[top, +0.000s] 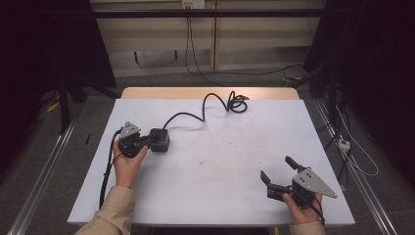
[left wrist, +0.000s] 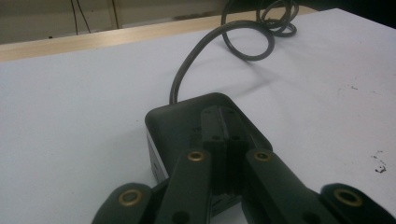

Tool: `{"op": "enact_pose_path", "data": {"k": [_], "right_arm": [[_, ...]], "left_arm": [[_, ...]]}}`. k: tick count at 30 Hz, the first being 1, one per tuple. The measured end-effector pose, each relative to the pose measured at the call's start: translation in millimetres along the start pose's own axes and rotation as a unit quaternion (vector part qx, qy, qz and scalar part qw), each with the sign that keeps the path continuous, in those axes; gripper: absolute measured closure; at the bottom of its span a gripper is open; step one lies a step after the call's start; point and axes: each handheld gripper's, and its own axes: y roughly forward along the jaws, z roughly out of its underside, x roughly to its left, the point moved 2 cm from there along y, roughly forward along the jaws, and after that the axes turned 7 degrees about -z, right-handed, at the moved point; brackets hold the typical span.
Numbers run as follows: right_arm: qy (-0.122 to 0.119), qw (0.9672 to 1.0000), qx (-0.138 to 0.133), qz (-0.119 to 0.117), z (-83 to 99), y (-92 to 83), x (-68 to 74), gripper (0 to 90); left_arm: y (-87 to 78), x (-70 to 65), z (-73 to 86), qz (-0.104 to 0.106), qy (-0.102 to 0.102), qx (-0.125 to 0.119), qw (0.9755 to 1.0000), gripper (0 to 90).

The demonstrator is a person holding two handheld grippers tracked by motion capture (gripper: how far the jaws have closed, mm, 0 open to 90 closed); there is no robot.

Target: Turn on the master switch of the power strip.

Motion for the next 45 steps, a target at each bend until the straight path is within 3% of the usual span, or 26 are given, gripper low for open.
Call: {"op": "enact_pose_path", "data": {"k": [39,45], "right_arm": [[-0.003,1.0,0.001,0.0,0.0,0.4,-1.0,4.1],[0.0,1.0,-0.001,0.001,0.3,1.2,-2.5,4.1]], "left_arm": [[-0.3,1.4,-0.1,-0.001,-0.012,-0.009,0.9999,90.0],[-1.3,2.5,-0.1,-0.003,-0.033,-0.013,0.9994,76.8]]}}
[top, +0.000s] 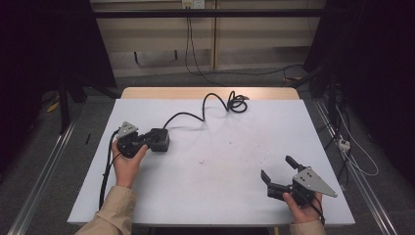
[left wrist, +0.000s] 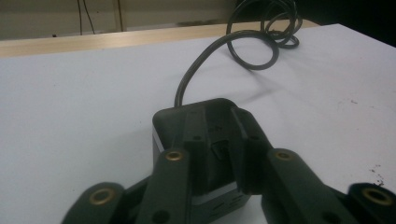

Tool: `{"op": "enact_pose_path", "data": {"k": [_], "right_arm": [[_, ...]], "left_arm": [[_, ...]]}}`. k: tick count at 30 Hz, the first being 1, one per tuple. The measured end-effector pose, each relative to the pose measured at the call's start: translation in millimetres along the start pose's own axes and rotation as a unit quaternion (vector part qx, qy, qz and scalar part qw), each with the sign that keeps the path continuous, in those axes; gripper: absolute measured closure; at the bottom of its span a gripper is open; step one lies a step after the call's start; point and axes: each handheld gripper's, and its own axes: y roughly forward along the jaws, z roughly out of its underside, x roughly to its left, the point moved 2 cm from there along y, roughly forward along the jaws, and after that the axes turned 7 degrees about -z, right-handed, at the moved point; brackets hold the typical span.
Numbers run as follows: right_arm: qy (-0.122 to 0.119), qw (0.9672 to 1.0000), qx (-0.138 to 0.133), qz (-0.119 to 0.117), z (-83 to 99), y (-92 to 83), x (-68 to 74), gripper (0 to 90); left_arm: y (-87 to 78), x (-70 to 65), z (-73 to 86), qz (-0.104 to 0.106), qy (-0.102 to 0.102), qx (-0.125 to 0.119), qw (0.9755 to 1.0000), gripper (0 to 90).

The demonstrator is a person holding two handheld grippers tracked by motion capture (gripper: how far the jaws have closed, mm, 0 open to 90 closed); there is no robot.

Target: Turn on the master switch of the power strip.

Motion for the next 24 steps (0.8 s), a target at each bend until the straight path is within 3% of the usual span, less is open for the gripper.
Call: {"op": "enact_pose_path", "data": {"k": [5,8,10,13,14,16,21,24], "right_arm": [[0.001,1.0,0.0,0.001,0.0,2.8,-1.2,4.1],[0.001,1.0,0.003,0.001,1.2,2.0,-0.9,4.1],[0.001,1.0,0.003,0.002,1.0,1.3,-0.9,4.1],[0.001,1.0,0.002,0.004,0.2,-0.4,-0.9,4.1],[-0.001,1.0,0.001,0.004,0.0,-0.8,-0.8,4.1],[-0.001,1.0,0.001,0.003,0.0,-0.9,-0.5,4.1],[-0.002,1.0,0.001,0.003,0.3,-1.8,-0.1,4.1],[0.0,1.0,-0.002,0.004,-1.3,-2.6,1.1,4.1]], "left_arm": [[-4.3,1.4,-4.7,0.005,-0.022,-0.015,0.9996,63.7],[-7.1,3.3,-6.7,0.006,-0.029,-0.015,0.9994,50.2],[-8.3,2.8,-7.3,0.009,-0.032,-0.016,0.9993,48.0],[-9.4,1.2,-8.5,0.009,-0.03,-0.007,0.9995,40.4],[-9.8,0.8,-8.8,0.008,-0.031,-0.007,0.9995,32.8],[-10.5,0.1,-9.6,0.01,-0.038,-0.01,0.9992,30.6],[-13.7,-2.4,-11.3,0.005,-0.035,-0.013,0.9993,21.3],[-15.0,-6.2,-11.3,0.014,-0.026,-0.011,0.9995,15.4]]}}
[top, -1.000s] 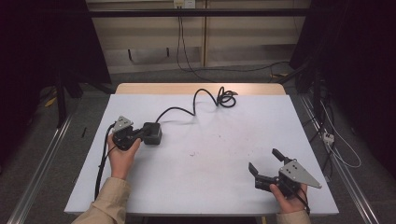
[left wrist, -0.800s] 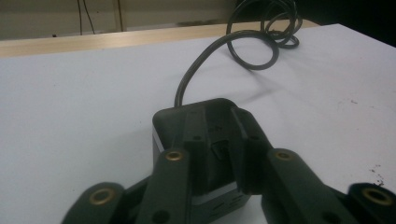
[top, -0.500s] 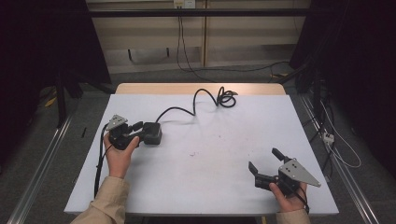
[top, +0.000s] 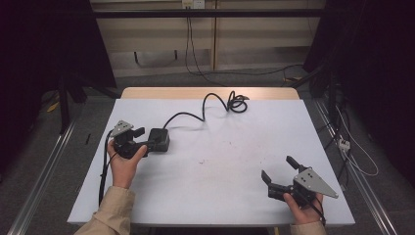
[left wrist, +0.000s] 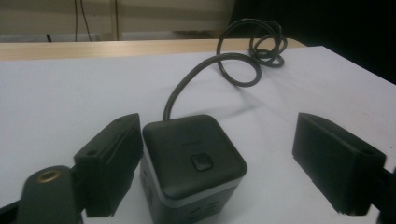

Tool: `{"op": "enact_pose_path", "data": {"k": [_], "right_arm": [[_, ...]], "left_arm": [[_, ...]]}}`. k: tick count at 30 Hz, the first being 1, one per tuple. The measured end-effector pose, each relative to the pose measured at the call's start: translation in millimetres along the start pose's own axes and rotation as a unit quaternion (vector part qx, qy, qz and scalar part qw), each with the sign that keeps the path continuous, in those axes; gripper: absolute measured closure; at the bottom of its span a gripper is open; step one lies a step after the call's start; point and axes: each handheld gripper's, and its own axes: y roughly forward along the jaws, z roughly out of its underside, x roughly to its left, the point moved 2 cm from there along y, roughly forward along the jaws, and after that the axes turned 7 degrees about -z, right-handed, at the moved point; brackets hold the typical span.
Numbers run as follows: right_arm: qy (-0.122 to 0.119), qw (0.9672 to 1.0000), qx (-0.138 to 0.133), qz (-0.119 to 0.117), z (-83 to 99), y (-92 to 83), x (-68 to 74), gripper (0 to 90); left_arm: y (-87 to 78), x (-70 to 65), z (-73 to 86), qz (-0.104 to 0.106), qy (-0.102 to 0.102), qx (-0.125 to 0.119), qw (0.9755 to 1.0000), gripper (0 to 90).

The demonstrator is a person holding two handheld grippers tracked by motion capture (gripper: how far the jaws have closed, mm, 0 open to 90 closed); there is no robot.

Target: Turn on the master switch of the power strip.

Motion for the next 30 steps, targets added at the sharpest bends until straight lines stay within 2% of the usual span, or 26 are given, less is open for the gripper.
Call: {"op": "enact_pose_path", "data": {"k": [4,6,7,13,17,19,26,30], "right_arm": [[-0.001,1.0,0.002,-0.004,0.7,0.7,-0.7,4.1],[0.002,1.0,-0.001,-0.002,-0.1,1.0,-1.7,4.1],[0.002,1.0,-0.003,-0.002,-0.8,1.3,-1.8,4.1],[-0.001,1.0,-0.001,-0.005,-0.8,1.5,0.3,4.1],[-0.001,1.0,0.0,-0.002,-0.4,0.3,0.2,4.1],[0.0,1.0,0.0,-0.001,-0.7,0.4,0.2,4.1],[-0.002,1.0,-0.001,-0.003,-1.7,1.9,1.5,4.1],[-0.003,1.0,0.001,-0.007,-0.9,4.1,2.0,4.1]], "left_arm": [[-3.1,-6.3,-0.9,0.016,0.008,-0.006,0.9998,11.6],[-5.9,-8.3,-0.3,0.024,0.017,-0.001,0.9996,9.9],[-7.4,-9.0,0.3,0.029,0.013,0.0,0.9995,9.2],[-17.5,-6.9,3.7,0.053,0.018,0.001,0.9984,5.9],[-22.0,-5.6,7.2,0.059,0.019,-0.001,0.9981,5.2],[-24.0,-5.3,8.7,0.059,0.026,0.004,0.9979,5.2],[-35.2,-5.6,12.7,0.071,0.038,-0.002,0.9967,5.2],[-41.1,-3.8,17.5,0.078,0.036,-0.005,0.9963,5.1]]}}
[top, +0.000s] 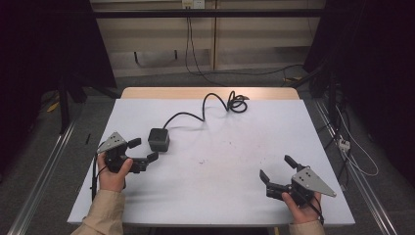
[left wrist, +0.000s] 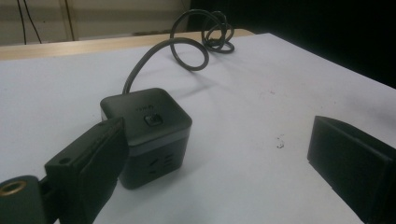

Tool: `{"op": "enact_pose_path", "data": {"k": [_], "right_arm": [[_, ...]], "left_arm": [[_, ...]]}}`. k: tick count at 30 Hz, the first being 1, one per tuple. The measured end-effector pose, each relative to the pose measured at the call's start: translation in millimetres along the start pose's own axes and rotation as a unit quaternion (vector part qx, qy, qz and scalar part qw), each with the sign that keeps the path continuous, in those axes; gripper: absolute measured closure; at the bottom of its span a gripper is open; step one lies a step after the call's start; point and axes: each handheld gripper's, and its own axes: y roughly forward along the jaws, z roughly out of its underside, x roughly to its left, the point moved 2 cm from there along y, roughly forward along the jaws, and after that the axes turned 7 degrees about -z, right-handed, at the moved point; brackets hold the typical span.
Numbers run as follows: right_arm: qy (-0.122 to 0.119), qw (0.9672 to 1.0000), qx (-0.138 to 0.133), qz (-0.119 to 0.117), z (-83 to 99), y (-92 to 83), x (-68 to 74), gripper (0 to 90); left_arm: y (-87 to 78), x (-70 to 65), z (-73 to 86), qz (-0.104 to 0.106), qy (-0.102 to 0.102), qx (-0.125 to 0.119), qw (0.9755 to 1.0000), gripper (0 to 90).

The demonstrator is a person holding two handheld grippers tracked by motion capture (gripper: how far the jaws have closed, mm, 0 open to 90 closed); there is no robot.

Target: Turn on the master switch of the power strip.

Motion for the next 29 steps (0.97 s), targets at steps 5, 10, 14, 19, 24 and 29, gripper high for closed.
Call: {"op": "enact_pose_path", "data": {"k": [5,10,14,19,24,29], "right_arm": [[0.001,1.0,0.0,0.0,0.2,-1.4,0.2,4.1],[0.003,1.0,0.0,0.003,1.0,-2.5,-0.9,4.1],[0.002,1.0,0.0,0.004,0.3,-2.5,-0.1,4.1],[0.002,1.0,0.001,0.003,0.6,-2.6,0.0,4.1],[0.002,1.0,0.002,0.002,1.1,-1.4,-0.4,4.1],[0.003,1.0,0.002,-0.001,1.1,1.6,-0.3,4.1]], "left_arm": [[-5.5,-3.2,3.9,0.011,-0.004,-0.004,0.9999,5.1],[-12.5,-1.9,9.9,0.013,-0.001,-0.006,0.9999,5.1],[-16.2,-2.0,16.7,0.013,0.0,0.003,0.9999,5.1],[-20.8,-1.0,25.3,0.01,0.014,0.005,0.9998,5.1],[-22.6,1.7,31.6,0.002,0.012,0.009,0.9999,5.5],[-22.1,4.4,34.0,-0.008,0.012,0.016,0.9998,5.4]]}}
